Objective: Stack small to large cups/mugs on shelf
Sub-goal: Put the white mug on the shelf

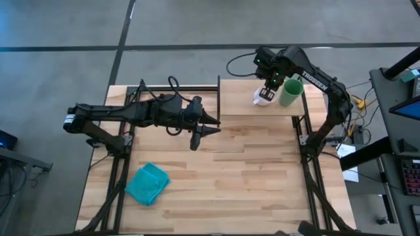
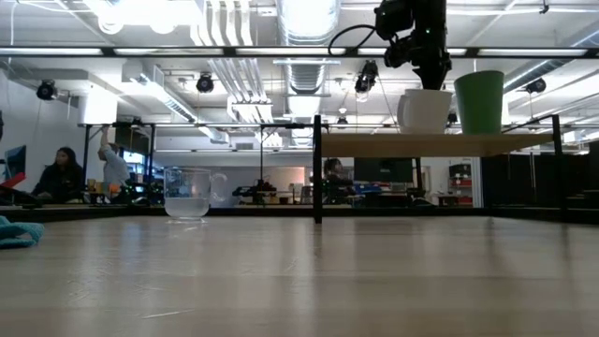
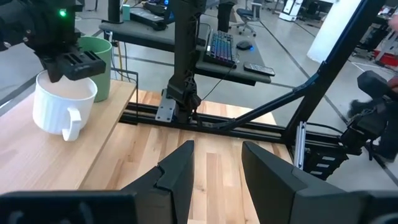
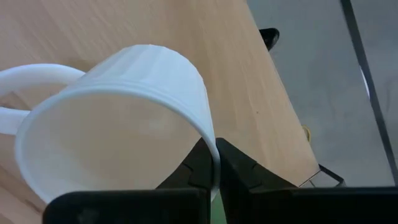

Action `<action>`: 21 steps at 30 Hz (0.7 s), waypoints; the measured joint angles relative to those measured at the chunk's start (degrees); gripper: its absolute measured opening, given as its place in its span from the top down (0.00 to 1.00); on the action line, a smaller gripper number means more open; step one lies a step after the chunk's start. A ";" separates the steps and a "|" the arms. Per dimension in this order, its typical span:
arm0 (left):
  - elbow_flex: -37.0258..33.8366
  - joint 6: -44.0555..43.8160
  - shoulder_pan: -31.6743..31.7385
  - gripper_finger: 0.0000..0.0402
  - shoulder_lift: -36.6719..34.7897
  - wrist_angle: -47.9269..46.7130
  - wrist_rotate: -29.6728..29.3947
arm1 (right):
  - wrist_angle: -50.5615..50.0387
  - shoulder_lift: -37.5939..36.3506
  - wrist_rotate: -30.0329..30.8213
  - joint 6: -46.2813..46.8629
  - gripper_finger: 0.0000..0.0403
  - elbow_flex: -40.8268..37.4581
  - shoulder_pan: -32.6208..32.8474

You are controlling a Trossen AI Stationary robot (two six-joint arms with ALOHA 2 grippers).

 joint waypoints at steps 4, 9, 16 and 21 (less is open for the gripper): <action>0.00 -0.17 0.00 0.70 0.00 0.02 0.00 | 0.04 0.00 -0.18 -0.36 0.98 0.00 -0.25; 0.00 -0.33 0.00 0.70 0.00 0.05 0.00 | -0.13 0.09 -0.30 -0.12 0.95 -0.14 -0.25; 0.00 -0.35 0.00 0.70 0.00 0.07 0.00 | -0.17 0.25 -0.64 -0.09 0.88 -0.22 -0.21; 0.00 -0.35 0.09 0.70 0.00 0.07 0.00 | -0.14 0.24 -0.31 0.01 0.88 -0.20 -0.23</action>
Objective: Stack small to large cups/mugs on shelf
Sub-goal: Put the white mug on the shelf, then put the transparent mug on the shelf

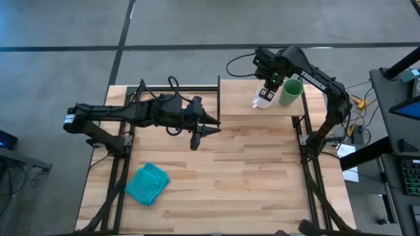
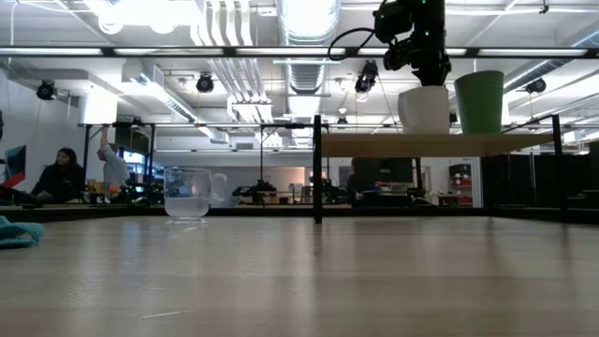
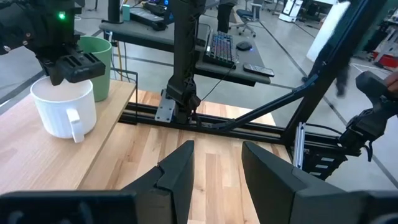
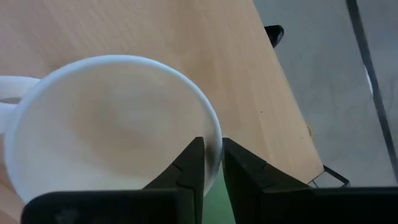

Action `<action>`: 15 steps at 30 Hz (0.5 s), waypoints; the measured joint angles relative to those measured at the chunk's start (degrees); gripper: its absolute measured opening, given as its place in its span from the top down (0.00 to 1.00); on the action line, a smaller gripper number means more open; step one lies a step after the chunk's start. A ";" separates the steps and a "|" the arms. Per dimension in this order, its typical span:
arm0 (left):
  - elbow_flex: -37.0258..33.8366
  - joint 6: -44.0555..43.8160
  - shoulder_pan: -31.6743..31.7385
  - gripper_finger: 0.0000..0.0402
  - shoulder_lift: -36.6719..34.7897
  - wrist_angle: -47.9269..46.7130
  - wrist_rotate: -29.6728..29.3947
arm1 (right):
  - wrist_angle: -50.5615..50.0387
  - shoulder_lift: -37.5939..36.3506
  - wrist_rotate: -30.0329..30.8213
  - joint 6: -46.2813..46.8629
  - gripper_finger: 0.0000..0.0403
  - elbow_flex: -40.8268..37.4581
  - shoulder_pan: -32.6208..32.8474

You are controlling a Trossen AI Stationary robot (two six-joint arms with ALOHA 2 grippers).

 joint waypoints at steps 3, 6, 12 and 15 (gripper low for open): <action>0.00 0.00 0.09 0.70 0.00 0.00 0.00 | 0.02 0.00 3.62 0.00 0.88 0.00 0.00; 0.00 0.15 0.30 0.70 0.00 -0.03 -0.30 | 0.04 -0.03 7.06 -0.40 0.88 0.00 -0.02; -0.08 0.15 1.24 0.70 0.00 -0.55 -1.29 | 0.02 -0.33 2.25 0.04 0.88 2.02 0.10; -0.11 0.19 1.38 0.70 0.00 -0.55 -1.32 | 0.04 -0.33 0.50 0.10 0.88 5.17 0.33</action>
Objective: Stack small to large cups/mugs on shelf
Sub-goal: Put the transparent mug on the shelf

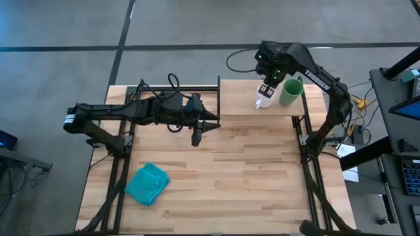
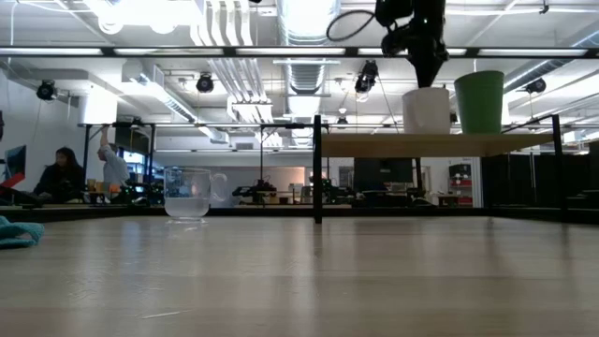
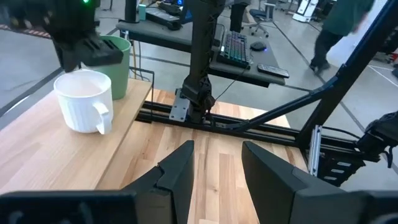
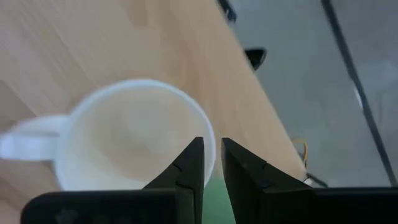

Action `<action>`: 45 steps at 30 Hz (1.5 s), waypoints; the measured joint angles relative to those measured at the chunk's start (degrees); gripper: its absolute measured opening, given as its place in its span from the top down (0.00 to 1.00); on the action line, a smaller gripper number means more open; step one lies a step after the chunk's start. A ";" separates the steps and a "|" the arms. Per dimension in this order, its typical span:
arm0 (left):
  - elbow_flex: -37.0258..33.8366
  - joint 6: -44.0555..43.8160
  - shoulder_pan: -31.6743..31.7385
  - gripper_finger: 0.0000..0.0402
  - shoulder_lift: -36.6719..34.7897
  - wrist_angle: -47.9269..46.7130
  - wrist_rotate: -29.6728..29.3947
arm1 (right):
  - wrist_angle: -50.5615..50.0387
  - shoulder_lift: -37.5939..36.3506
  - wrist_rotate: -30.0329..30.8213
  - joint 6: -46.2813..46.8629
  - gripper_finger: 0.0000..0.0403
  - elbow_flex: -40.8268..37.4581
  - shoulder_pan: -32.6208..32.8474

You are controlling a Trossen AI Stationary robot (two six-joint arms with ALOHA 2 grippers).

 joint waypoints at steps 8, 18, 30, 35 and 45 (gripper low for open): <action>-0.07 0.07 0.04 0.70 -0.39 -0.11 0.01 | 0.04 -0.04 0.01 3.37 0.88 12.88 0.30; -0.11 -0.15 0.31 0.70 -3.81 -19.13 -6.31 | 0.09 -5.75 -25.33 15.39 0.89 23.08 4.17; -2.67 -10.79 0.33 0.70 -3.15 -42.61 -11.21 | 4.82 -13.31 -23.24 28.73 0.89 16.19 31.77; -7.35 -20.43 1.77 0.70 -1.28 -43.52 -11.26 | 11.27 -12.52 -14.40 31.58 0.89 10.83 41.19; -11.75 -45.34 5.34 0.70 0.92 -44.46 -11.68 | 15.81 -6.40 -12.77 37.47 0.89 2.41 47.82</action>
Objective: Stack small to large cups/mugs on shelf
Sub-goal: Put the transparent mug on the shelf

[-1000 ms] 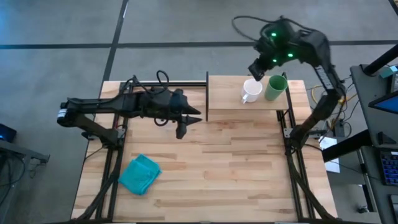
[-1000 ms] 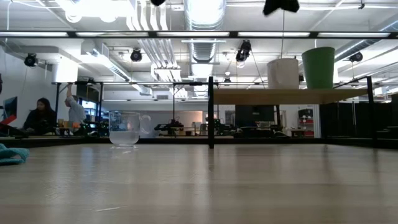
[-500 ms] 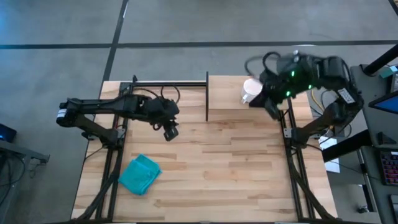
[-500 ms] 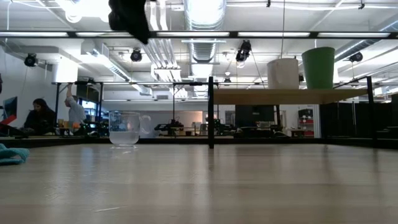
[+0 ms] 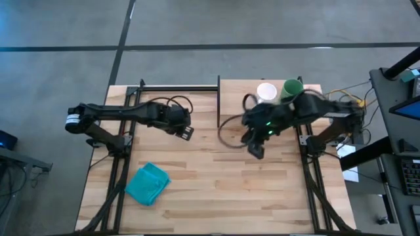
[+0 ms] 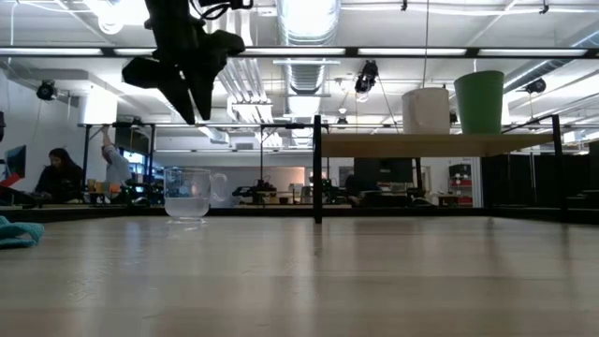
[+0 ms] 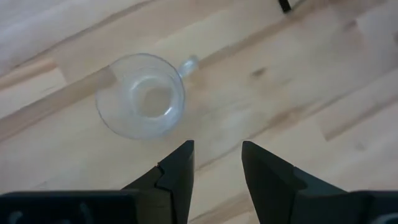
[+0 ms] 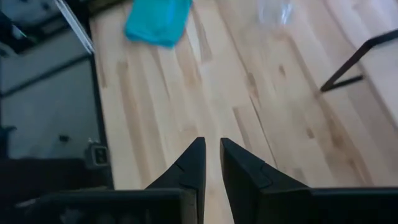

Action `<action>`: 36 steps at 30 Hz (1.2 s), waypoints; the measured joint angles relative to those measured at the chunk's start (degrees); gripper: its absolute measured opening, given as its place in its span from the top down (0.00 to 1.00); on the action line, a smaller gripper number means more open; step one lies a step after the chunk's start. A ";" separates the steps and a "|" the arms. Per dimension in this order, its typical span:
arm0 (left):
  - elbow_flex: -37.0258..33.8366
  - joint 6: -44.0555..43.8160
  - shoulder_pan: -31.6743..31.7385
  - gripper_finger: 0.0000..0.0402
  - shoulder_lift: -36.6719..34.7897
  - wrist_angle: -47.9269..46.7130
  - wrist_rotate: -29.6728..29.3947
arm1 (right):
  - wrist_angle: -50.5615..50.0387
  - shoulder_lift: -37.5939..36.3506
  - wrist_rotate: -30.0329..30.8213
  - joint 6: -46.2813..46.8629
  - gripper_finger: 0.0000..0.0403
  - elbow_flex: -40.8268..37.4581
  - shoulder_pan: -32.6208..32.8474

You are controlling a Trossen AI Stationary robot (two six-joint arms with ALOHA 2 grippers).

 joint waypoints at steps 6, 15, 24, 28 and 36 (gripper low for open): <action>-0.10 -2.96 2.80 0.70 1.67 0.01 -0.59 | -0.04 3.48 -0.01 0.07 0.89 -2.40 0.14; -0.10 -2.52 5.74 0.70 7.89 0.57 4.17 | -0.07 8.77 -0.01 0.90 0.89 -0.60 0.18; -0.10 0.15 5.97 0.70 12.50 3.53 7.82 | -0.51 9.48 -0.04 1.08 0.89 -1.20 0.18; -0.10 0.71 6.11 0.70 12.54 3.52 7.78 | -0.50 9.38 -0.06 1.11 0.89 -0.85 0.18; 1.51 7.41 6.28 0.70 9.19 3.51 5.40 | -0.47 9.25 -0.06 -0.39 0.89 -0.72 0.18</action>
